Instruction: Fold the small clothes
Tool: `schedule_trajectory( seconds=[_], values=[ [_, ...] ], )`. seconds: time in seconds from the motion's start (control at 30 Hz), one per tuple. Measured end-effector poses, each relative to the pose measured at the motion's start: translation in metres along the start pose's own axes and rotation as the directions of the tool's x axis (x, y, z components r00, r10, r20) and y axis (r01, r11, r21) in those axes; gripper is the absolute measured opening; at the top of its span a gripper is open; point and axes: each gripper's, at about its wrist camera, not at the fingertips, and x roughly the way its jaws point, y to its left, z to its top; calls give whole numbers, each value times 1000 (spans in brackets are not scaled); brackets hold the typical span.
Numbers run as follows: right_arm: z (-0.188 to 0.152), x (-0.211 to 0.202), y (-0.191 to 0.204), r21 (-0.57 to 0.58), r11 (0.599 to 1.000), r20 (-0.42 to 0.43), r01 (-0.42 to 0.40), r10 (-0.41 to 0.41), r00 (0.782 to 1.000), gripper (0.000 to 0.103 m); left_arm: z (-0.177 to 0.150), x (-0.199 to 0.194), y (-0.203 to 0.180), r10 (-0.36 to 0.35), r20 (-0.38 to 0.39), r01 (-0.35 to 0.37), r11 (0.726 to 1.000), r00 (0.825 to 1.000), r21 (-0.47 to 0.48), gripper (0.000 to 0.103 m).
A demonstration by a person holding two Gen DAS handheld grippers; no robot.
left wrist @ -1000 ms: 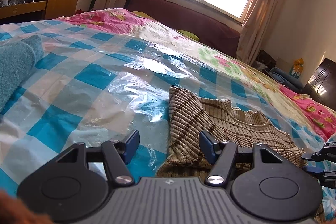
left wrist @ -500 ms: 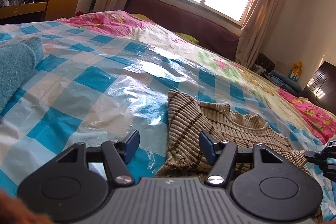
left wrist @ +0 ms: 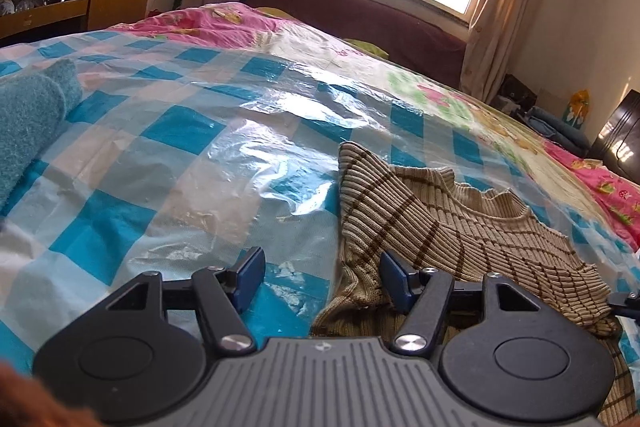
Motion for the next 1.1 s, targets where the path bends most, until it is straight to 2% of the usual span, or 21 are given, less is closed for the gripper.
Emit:
schedule_trajectory(
  seconds=[0.1,0.2,0.37,0.47,0.53,0.6,0.8,0.9,1.0,1.1],
  values=[
    [3,-15,7,-55,998,58,25,-21,998,11,4,-6,3,7,26,-7,1000,1000,-19,66],
    [0,-23,20,-129,992,84,8,3,996,11,11,-12,1,8,69,-7,1000,998,-12,66],
    [-10,-6,39,-228,973,32,-41,49,998,11,21,0,-9,-16,62,17,1000,998,-13,66],
    [-13,13,35,-256,967,13,-11,15,1000,11,22,11,-22,-8,53,5,999,999,52,66],
    [-12,23,25,-235,972,8,17,-16,1000,7,20,23,-28,39,18,-40,994,999,101,66],
    [-10,27,15,-183,983,-17,0,-3,1000,4,13,31,-22,54,-24,-52,995,998,89,67],
    [-5,8,14,-176,983,11,-45,48,999,11,9,23,-20,65,-11,-64,993,998,96,68],
    [-4,8,12,-203,979,39,-22,30,999,11,7,15,-23,63,10,-64,992,998,109,68],
    [-3,27,10,-219,976,-23,5,-10,1000,10,3,21,-27,98,-22,-94,984,995,152,68],
    [0,21,13,-214,977,-24,-8,3,1000,13,5,13,-24,95,-40,-90,988,995,122,68]
  ],
)
